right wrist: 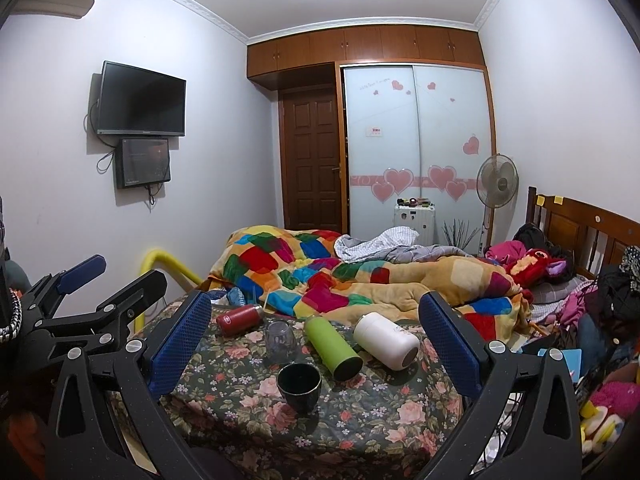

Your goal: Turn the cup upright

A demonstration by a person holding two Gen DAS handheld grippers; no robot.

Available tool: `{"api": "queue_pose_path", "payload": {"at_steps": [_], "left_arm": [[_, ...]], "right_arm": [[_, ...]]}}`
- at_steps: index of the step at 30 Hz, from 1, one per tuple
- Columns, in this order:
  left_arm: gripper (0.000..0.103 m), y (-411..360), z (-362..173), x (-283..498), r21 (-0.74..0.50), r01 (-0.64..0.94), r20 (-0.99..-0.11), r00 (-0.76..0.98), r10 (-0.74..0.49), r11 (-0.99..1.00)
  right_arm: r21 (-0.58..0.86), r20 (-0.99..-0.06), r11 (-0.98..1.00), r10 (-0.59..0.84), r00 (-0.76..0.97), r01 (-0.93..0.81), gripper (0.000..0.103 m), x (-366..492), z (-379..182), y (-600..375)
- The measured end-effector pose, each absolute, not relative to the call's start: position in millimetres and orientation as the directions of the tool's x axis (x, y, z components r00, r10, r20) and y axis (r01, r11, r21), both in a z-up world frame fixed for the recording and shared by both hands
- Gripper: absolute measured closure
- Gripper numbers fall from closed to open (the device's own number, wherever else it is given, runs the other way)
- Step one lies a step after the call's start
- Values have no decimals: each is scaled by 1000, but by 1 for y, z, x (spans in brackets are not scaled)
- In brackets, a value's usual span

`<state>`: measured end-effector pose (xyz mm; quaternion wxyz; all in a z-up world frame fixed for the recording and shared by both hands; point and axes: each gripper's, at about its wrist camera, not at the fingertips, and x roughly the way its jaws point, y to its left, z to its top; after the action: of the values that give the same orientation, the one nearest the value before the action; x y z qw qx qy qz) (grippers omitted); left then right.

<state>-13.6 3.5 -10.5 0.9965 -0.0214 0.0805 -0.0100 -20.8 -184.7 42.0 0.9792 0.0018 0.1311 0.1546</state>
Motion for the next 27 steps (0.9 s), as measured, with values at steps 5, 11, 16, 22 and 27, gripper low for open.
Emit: {"api": "queue_pose_path", "payload": {"at_steps": [5,11,16,22,27], "left_arm": [[0,3,-10,-14,-45,16,-159,987,-23,999],[0,1,-11,-10,-44,26,-161,986,-32,999],[0,-1,-12,-9,-41,32,-160,986,-38,999],[0,-2,-11,-10,-43,33,-162,986,-39,999],[0,-1,-11,-10,-46,35,-166,985,-42,998]], "right_arm": [[45,-254,952,303,918,-302,0,-21,42,-185],[45,-254,952,303,919,-301,0,-21,43,-185],[46,-253,953,302,919,-301,0,-22,42,-186],[50,-254,954,298,920,-296,0,-21,41,-187],[49,-255,955,296,921,-293,0,-20,41,-188]]}}
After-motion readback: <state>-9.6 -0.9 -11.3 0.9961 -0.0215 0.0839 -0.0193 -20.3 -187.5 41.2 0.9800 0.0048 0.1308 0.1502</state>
